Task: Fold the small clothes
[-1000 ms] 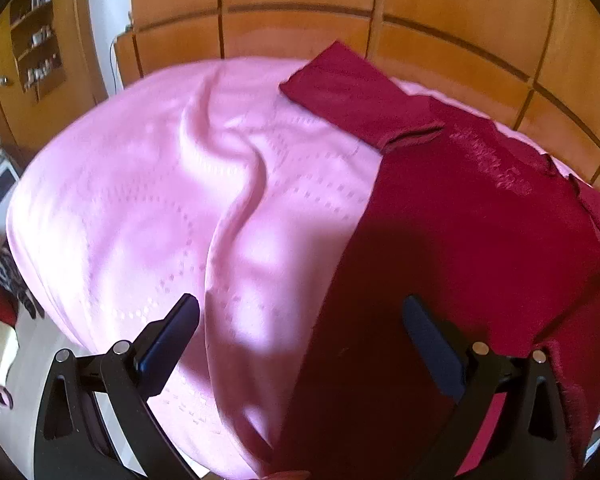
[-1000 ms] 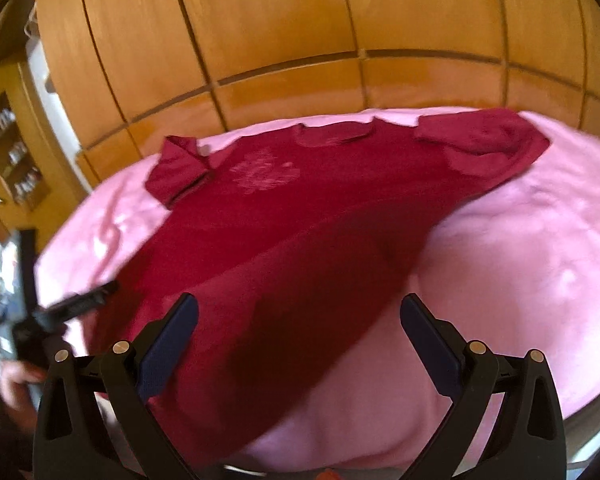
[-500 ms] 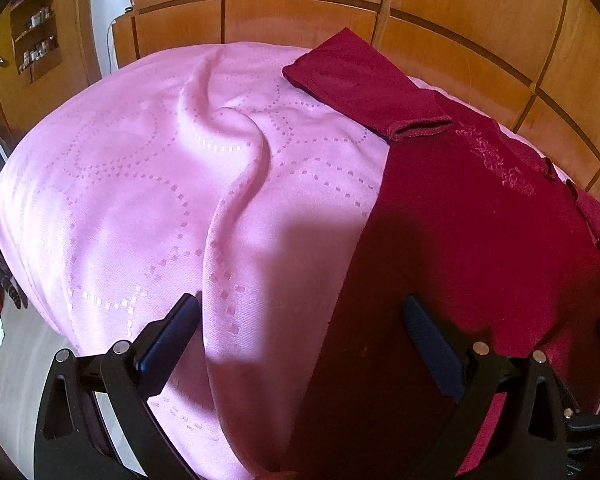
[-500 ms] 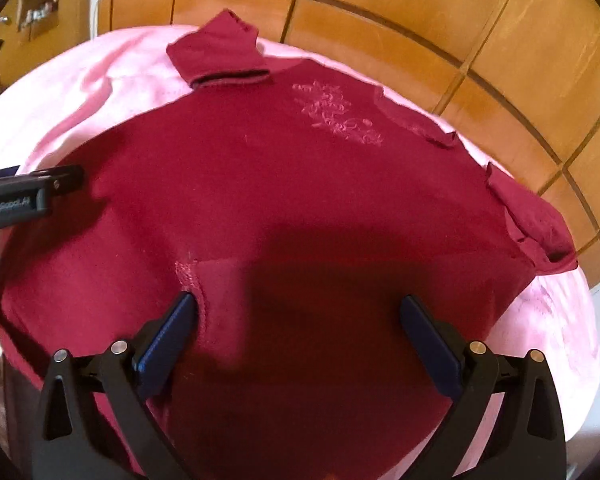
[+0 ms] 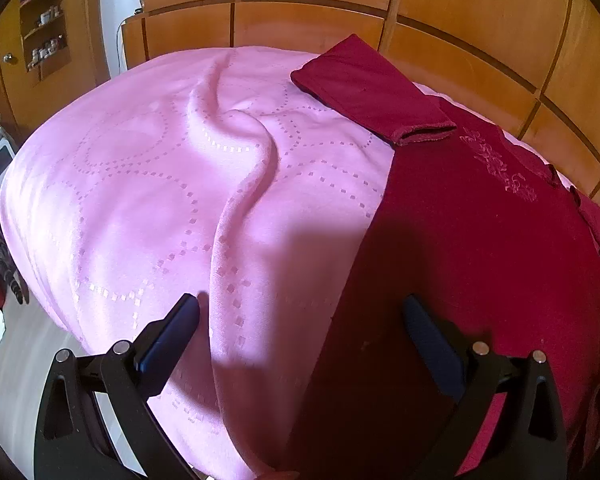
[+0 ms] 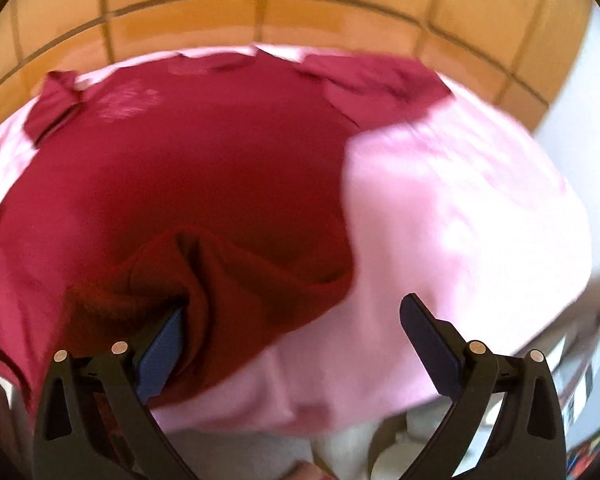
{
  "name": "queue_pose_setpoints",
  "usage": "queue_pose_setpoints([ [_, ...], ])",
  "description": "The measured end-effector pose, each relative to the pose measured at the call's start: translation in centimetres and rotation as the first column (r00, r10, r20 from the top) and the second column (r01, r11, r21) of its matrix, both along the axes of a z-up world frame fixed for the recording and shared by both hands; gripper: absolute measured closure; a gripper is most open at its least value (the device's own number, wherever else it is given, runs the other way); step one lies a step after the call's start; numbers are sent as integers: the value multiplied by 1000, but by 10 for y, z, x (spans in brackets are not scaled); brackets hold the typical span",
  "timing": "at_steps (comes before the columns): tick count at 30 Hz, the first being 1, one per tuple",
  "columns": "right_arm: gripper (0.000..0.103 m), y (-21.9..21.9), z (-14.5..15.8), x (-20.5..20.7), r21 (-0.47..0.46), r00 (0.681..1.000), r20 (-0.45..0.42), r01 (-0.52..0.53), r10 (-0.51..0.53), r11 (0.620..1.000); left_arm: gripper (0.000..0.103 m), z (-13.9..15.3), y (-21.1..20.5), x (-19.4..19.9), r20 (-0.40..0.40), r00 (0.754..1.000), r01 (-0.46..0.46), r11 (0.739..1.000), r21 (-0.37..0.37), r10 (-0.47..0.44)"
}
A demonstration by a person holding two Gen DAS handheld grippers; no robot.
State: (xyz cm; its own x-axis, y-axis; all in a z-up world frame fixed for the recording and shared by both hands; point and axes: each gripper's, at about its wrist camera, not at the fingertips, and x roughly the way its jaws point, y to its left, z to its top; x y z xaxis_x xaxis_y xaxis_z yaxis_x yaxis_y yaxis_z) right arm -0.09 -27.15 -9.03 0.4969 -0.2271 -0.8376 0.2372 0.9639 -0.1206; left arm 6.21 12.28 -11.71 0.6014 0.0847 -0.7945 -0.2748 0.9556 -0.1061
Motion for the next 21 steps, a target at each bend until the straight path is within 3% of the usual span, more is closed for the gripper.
queue_pose_setpoints([
  [4,3,-31,-10,-12,86,994,-49,100,-96,991,2,3,-2,-2,8,1000,-2,1000,23,2],
  [9,3,-65,-8,-29,150,973,-44,232,-228,961,2,13,-2,-6,52,998,-21,997,70,17],
  [12,3,-88,-8,-42,263,947,-32,315,-318,912,2,16,-1,-7,64,998,-21,997,79,16],
  [14,3,-104,-9,-53,370,925,-25,362,-380,856,2,14,-1,-6,56,998,-13,997,73,8],
  [16,3,-113,-8,-60,410,904,-18,397,-428,821,2,11,-3,-5,40,999,3,998,63,-6],
  [19,3,-108,-2,-64,401,907,5,385,-422,831,2,7,-6,-5,27,999,20,998,63,-22],
  [21,3,-103,-3,-66,399,931,-17,341,-365,851,2,6,-7,-5,28,999,28,998,59,-30],
])
